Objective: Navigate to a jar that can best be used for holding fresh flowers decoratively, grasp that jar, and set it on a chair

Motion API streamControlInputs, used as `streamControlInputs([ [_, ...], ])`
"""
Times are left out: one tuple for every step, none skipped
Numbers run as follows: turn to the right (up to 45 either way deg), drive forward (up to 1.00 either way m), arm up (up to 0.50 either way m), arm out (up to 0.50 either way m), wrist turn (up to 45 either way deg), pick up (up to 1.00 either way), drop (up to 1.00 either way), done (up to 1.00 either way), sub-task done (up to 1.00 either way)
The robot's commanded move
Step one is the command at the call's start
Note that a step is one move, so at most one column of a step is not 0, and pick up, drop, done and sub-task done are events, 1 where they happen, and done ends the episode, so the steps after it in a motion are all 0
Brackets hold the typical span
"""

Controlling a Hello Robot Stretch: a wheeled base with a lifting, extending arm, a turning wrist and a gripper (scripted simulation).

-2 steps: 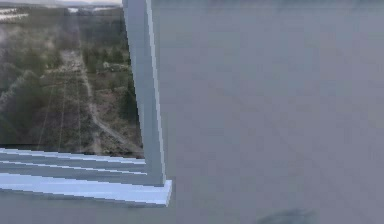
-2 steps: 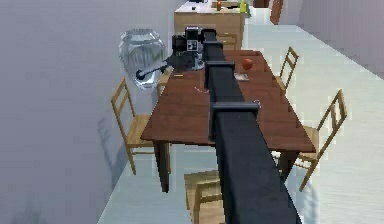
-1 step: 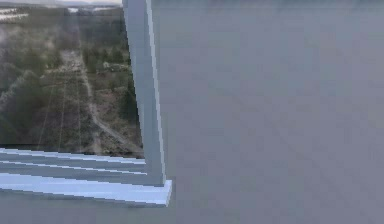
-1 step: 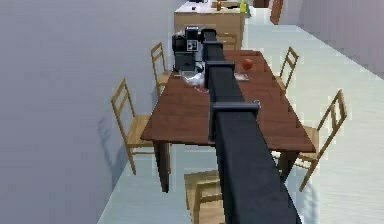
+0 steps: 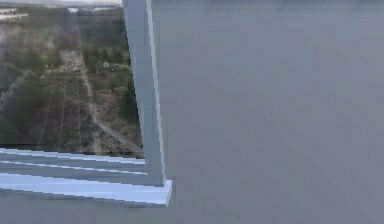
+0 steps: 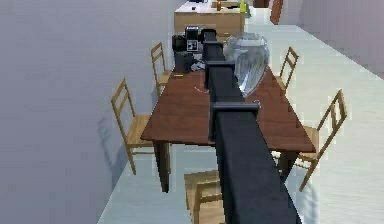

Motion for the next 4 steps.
streamControlInputs([
  [0.0,0.00,-0.40,0.00,0.0,0.00,0.00,0.00,0.00],
  [0.0,0.00,-0.32,0.00,0.0,0.00,0.00,0.00,0.00],
  [0.0,0.00,0.00,0.00,0.0,0.00,1.00,0.00,0.00],
  [0.0,0.00,0.10,0.00,0.0,0.00,0.00,0.00,0.00],
])
